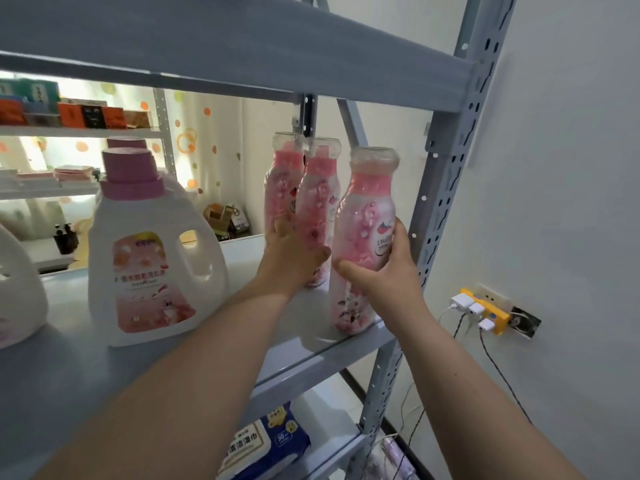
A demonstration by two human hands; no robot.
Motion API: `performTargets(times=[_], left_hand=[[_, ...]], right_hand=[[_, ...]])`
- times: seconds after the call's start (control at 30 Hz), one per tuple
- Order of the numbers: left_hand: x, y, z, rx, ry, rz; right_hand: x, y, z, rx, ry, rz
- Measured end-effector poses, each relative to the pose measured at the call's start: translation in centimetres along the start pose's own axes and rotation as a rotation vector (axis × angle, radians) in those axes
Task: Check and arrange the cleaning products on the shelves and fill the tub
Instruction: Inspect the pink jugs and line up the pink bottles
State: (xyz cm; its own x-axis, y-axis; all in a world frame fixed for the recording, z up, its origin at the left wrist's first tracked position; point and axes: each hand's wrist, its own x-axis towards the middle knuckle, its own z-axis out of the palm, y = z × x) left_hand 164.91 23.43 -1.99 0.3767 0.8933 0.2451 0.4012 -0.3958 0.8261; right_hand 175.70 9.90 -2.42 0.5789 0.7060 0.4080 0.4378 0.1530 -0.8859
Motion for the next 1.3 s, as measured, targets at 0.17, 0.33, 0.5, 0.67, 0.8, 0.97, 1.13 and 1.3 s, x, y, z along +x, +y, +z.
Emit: performTargets(times=[0.17, 0.33, 0.5, 0.67, 0.8, 0.97, 1.13, 1.3], left_hand=[[1.3, -0.1, 2.2, 0.011, 0.066, -0.034], [1.2, -0.9, 2.9, 0.166, 0.077, 0.016], [-0.4, -1.6, 1.5, 0.156, 0.089, -0.029], [-3.3, -1.5, 0.0, 0.265, 0.113, -0.109], [-6.1, -1.7, -1.3, 0.249, 0.122, -0.055], [-8.2, -2.8, -2.8, 0.171, 0.142, -0.007], [-8.2, -3.2, -2.7, 0.076, 0.158, 0.0], [-7.9, -3.4, -1.7, -0.052, 0.149, -0.02]], right_hand=[[0.5, 0.6, 0.5, -0.023, -0.009, 0.003], [1.3, 1.9, 0.8, -0.006, -0.05, -0.023], [2.3, 2.7, 1.3, 0.045, -0.066, -0.038], [3.8, 3.8, 2.1, 0.053, -0.08, -0.026], [4.6, 4.4, 3.0, 0.036, -0.06, -0.004], [6.0, 4.2, 4.4, 0.014, -0.028, -0.025], [6.9, 4.5, 5.5, -0.021, -0.066, 0.032], [6.6, 4.3, 5.8, -0.029, -0.061, 0.063]])
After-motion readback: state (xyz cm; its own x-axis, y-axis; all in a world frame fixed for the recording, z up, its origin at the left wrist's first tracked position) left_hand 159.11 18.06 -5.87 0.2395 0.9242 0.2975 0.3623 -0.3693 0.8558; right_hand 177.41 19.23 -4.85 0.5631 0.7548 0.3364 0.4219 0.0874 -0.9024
